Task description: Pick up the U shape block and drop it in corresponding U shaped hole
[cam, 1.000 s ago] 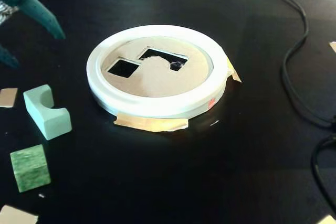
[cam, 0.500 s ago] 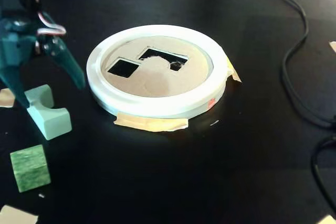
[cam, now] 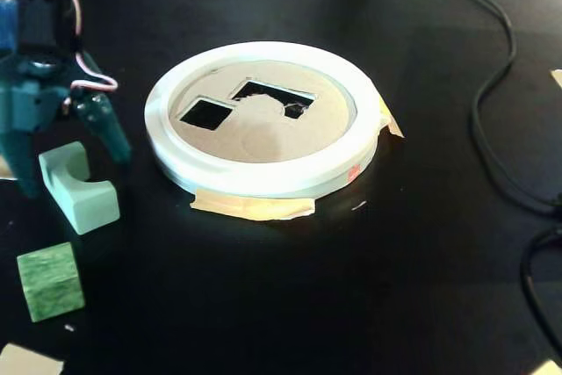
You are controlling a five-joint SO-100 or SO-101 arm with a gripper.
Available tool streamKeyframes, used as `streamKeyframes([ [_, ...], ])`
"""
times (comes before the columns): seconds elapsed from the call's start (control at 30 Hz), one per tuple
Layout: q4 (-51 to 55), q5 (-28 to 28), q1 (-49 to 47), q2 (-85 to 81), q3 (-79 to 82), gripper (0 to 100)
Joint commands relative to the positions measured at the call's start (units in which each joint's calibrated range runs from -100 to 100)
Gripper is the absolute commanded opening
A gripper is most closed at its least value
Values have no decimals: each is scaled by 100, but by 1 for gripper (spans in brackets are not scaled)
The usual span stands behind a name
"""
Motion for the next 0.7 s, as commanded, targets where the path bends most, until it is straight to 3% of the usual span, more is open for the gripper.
streamKeyframes([
  [0.0, -39, 49, -4, -68, -116, 78],
  [0.57, -59, 20, 208, -86, -144, 76],
  [0.6, -59, 20, 308, -86, -144, 74],
  [0.67, -49, 24, 632, -95, -144, 60],
])
